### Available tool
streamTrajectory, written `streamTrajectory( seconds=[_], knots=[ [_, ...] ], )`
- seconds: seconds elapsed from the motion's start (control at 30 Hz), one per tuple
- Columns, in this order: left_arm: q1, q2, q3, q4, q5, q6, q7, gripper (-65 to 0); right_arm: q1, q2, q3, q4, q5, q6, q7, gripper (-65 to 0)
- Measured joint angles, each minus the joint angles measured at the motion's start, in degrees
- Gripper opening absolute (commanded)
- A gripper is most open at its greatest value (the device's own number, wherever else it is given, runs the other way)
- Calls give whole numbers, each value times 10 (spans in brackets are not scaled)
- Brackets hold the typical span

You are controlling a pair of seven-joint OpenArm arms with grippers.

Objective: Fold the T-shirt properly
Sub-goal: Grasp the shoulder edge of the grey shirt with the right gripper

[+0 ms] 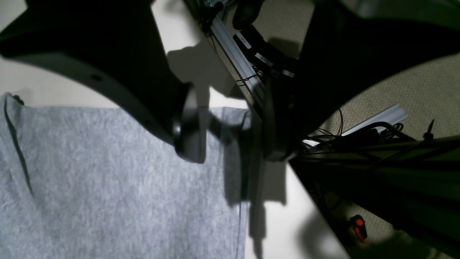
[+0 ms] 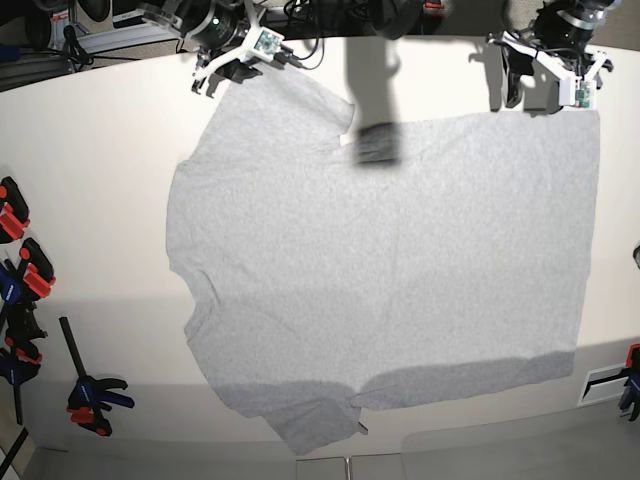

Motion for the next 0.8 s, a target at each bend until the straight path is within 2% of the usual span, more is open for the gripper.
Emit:
streamTrajectory(
  seconds=[0.13,0.2,0.23,0.27,0.37,0.5,0.67,0.8],
  knots=[
    [0,0,0,0,0,0,0,-285,-4,0,2,5,-1,0,-3,-393],
    [0,0,0,0,0,0,0,-285,-12,3,3,22,-9,-7,-26,-392],
    [0,0,0,0,0,0,0,-285,-16,3,3,32,-43,-27,-43,-393],
    [0,0,0,0,0,0,0,-285,-16,5,2,40,-50,-33,-65,-393],
    [0,0,0,0,0,0,0,-285,-20,12,-27,87,-49,-37,-54,-393],
    [0,0,0,0,0,0,-1,-285,-22,3,-81,106,-46,-35,-57,-392],
    [0,0,0,0,1,0,0,-285,-21,4,-93,108,-48,-33,-50,-392],
    [0,0,0,0,0,0,0,-285,10,-33,-91,84,-47,-33,-38,-392]
  ],
)
